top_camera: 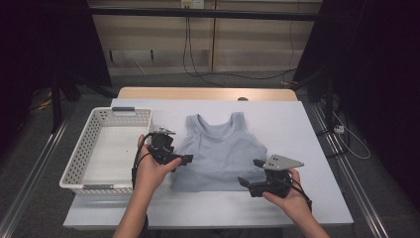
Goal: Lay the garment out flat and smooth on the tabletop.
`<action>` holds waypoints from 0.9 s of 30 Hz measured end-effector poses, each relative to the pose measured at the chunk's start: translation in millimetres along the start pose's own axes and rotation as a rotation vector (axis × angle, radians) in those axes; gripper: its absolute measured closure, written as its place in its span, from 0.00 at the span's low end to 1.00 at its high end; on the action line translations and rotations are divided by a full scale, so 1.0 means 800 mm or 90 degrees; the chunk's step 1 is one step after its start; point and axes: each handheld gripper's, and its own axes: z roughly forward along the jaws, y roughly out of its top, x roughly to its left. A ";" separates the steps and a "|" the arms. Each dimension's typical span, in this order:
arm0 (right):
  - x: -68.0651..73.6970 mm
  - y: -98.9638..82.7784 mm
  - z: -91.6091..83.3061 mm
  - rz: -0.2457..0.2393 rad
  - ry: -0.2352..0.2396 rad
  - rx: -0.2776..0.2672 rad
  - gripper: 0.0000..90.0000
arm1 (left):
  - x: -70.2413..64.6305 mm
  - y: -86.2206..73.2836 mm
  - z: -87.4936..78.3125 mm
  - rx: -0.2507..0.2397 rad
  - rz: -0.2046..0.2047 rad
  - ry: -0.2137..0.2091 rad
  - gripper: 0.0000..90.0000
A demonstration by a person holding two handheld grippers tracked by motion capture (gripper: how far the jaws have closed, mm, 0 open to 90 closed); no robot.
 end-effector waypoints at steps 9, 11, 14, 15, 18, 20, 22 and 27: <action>0.014 0.003 0.020 -0.017 0.026 0.010 0.15 | 0.008 0.013 -0.007 -0.011 -0.005 -0.010 0.18; 0.017 0.005 0.022 -0.015 0.033 0.006 0.14 | 0.011 0.014 -0.005 -0.009 -0.008 -0.012 0.17; 0.020 0.008 0.026 -0.017 0.039 0.007 0.13 | 0.013 0.014 -0.003 -0.006 -0.013 -0.016 0.17; 0.021 0.009 0.027 -0.017 0.041 0.007 0.13 | 0.014 0.015 -0.003 -0.008 -0.013 -0.018 0.17; 0.024 0.013 0.032 -0.022 0.040 0.006 0.12 | 0.015 0.016 -0.003 -0.009 -0.015 -0.019 0.17; 0.027 0.015 0.034 -0.026 0.043 0.006 0.12 | 0.015 0.017 -0.003 -0.010 -0.014 -0.020 0.17; 0.031 0.017 0.039 -0.025 0.055 0.005 0.12 | 0.015 0.018 -0.003 -0.007 -0.014 -0.020 0.17; 0.042 0.021 0.049 -0.033 0.076 0.010 0.11 | 0.015 0.020 -0.005 -0.012 -0.016 -0.025 0.17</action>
